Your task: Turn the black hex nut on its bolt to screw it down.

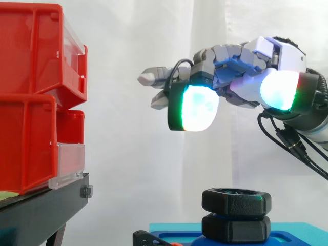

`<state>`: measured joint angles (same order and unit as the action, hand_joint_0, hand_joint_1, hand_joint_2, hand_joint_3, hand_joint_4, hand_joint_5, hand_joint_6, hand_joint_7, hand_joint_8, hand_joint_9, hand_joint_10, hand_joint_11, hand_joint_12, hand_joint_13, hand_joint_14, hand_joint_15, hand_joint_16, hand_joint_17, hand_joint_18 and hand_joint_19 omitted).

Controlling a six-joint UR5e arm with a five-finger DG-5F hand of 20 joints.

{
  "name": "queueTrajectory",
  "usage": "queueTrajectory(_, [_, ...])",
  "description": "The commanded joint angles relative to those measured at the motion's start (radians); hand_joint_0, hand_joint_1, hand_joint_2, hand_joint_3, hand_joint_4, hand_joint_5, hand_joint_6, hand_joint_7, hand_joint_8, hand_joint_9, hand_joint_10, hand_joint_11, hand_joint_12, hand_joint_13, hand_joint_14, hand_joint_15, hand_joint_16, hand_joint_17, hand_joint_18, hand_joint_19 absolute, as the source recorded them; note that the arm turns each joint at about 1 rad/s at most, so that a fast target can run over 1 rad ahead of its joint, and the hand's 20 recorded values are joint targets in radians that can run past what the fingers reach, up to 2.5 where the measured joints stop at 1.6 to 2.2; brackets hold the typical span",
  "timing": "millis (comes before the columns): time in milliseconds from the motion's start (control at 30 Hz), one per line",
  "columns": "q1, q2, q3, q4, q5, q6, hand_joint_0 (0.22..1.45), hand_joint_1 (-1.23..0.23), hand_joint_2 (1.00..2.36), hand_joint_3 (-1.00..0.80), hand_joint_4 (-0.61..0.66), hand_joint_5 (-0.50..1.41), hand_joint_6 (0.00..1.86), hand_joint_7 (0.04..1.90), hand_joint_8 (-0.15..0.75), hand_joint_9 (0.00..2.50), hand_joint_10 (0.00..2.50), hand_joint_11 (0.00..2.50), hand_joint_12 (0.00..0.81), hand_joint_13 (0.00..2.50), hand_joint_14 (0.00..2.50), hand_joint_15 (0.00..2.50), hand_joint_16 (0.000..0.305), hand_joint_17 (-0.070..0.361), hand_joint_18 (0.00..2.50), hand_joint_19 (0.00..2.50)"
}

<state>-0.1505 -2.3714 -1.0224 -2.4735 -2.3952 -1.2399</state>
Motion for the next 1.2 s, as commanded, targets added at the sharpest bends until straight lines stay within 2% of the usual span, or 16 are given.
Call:
queueTrajectory(0, [0.032, 0.0, -0.012, -0.004, 0.024, 0.0, 0.51, -0.28, 1.0, -0.5, 0.31, -0.14, 0.5, 0.89, 0.306, 0.59, 0.0, 0.19, 0.355, 0.29, 0.0, 0.07, 0.052, 0.116, 0.23, 0.21])
queueTrajectory(100, [0.042, -0.002, -0.012, -0.002, 0.041, -0.001, 0.51, -0.27, 1.0, -0.5, 0.3, -0.14, 0.5, 0.88, 0.305, 0.58, 0.0, 0.18, 0.356, 0.29, 0.0, 0.07, 0.052, 0.116, 0.22, 0.21])
queueTrajectory(200, [0.059, 0.0, -0.035, 0.001, 0.068, -0.003, 0.51, -0.27, 1.0, -0.5, 0.29, -0.14, 0.5, 0.87, 0.304, 0.58, 0.0, 0.18, 0.355, 0.28, 0.0, 0.07, 0.052, 0.116, 0.22, 0.21])
queueTrajectory(333, [0.074, 0.0, -0.044, -0.004, 0.094, -0.006, 0.51, -0.27, 1.0, -0.5, 0.28, -0.14, 0.5, 0.87, 0.304, 0.57, 0.01, 0.17, 0.356, 0.28, 0.0, 0.07, 0.052, 0.116, 0.22, 0.21])
queueTrajectory(400, [0.089, 0.0, -0.053, -0.002, 0.119, -0.009, 0.51, -0.27, 1.0, -0.5, 0.29, -0.14, 0.5, 0.9, 0.303, 0.57, 0.01, 0.18, 0.356, 0.28, 0.0, 0.07, 0.051, 0.116, 0.22, 0.21])
queueTrajectory(500, [0.105, 0.0, -0.058, -0.005, 0.131, -0.018, 0.52, -0.27, 1.0, -0.5, 0.31, -0.13, 0.5, 0.95, 0.304, 0.58, 0.0, 0.19, 0.355, 0.28, 0.0, 0.07, 0.051, 0.115, 0.21, 0.21])
queueTrajectory(633, [0.108, -0.002, -0.091, 0.01, 0.133, -0.03, 0.51, -0.26, 1.0, -0.5, 0.31, -0.13, 0.5, 0.96, 0.306, 0.58, 0.0, 0.2, 0.357, 0.28, 0.0, 0.07, 0.051, 0.115, 0.21, 0.21])
queueTrajectory(800, [0.114, -0.002, -0.093, 0.038, 0.133, -0.033, 0.5, -0.26, 1.0, -0.5, 0.32, -0.13, 0.5, 0.97, 0.31, 0.58, 0.01, 0.2, 0.359, 0.28, 0.0, 0.07, 0.052, 0.116, 0.22, 0.21])
queueTrajectory(1033, [0.112, -0.002, -0.093, 0.034, 0.131, -0.055, 0.5, -0.26, 1.0, -0.5, 0.32, -0.12, 0.5, 0.97, 0.309, 0.58, 0.01, 0.2, 0.36, 0.28, 0.0, 0.07, 0.052, 0.116, 0.21, 0.22])
queueTrajectory(1167, [0.105, -0.009, -0.093, 0.039, 0.131, -0.069, 0.5, -0.26, 1.0, -0.5, 0.32, -0.12, 0.5, 0.97, 0.31, 0.58, 0.0, 0.2, 0.359, 0.28, 0.0, 0.07, 0.052, 0.116, 0.21, 0.22])
